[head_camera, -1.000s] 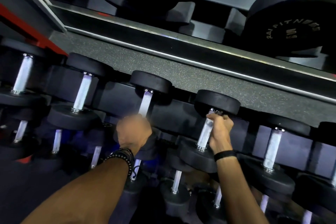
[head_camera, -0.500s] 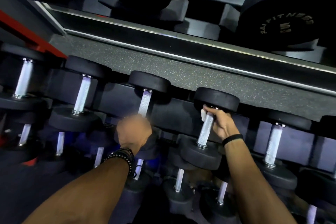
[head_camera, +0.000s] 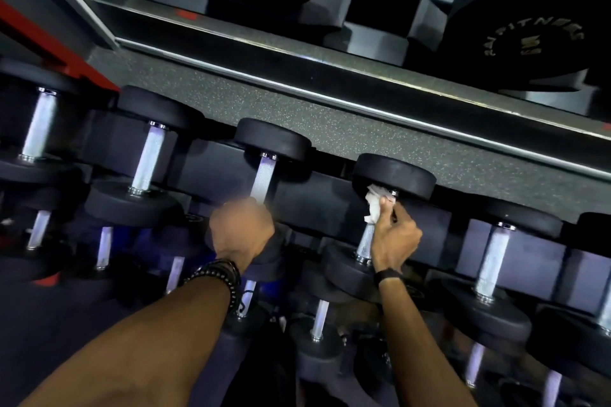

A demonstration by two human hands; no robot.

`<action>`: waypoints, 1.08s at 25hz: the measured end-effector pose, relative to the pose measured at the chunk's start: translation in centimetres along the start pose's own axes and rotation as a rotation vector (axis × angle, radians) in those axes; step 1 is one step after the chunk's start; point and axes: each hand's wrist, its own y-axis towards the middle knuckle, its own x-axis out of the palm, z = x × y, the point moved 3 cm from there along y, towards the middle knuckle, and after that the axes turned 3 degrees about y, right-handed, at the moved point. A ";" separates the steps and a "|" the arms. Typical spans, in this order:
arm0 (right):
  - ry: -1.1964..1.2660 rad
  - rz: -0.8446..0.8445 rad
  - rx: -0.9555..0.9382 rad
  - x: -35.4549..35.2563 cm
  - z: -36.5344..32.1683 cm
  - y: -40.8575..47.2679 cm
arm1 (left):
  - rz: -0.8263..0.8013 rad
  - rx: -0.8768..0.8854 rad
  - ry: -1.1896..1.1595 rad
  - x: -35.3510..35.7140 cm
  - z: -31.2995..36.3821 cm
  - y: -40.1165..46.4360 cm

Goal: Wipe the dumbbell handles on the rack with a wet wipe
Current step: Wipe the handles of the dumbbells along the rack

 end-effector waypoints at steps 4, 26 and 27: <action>0.399 -0.345 0.131 0.6 3.8 1.4 | 0.002 0.054 -0.007 0.3 -0.3 0.1; 0.536 -0.207 0.332 -23.4 10.5 4.4 | -0.173 0.352 -0.215 3.2 17.5 -10.2; 0.469 -0.233 0.270 -23.3 11.1 5.8 | -0.201 0.255 -0.185 4.0 18.0 -10.4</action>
